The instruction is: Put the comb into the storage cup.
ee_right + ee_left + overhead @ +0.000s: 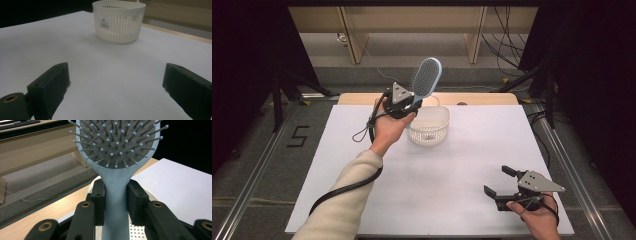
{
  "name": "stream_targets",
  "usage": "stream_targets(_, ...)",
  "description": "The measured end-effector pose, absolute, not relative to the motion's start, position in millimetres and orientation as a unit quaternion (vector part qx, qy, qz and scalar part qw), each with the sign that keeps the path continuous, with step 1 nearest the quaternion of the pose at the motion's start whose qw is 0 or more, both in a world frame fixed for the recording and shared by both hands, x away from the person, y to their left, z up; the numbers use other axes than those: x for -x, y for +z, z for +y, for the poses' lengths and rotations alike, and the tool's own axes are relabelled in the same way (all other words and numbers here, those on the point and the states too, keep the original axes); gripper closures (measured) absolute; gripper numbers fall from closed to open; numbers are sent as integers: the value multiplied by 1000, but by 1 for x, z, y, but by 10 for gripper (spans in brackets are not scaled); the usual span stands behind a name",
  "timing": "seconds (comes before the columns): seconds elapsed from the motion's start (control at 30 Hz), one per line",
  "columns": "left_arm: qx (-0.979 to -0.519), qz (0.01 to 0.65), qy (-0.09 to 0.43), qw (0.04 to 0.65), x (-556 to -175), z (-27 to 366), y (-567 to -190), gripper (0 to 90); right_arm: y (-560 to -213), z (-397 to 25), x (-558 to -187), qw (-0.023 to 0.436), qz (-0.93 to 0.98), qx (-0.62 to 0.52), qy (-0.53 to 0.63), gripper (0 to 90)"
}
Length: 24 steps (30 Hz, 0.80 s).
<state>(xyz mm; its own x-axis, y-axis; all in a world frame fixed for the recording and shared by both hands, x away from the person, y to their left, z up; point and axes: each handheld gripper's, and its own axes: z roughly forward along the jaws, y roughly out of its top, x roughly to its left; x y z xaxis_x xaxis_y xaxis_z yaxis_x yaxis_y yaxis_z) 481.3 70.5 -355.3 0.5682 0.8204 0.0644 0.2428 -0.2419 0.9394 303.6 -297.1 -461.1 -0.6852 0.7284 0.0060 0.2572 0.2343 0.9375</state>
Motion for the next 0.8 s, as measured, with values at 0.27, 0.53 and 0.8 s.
stream_targets(0.27,-735,360,291,496,-483,67,-355,698,-461,-297,-304,224,753,-328,525,79)
stream_targets(0.53,-737,355,291,496,-486,63,-353,698,-461,-297,-304,223,753,-328,525,79)
stream_targets(0.8,-738,356,291,494,-489,61,-355,698,-461,-297,-304,223,752,-328,526,79)
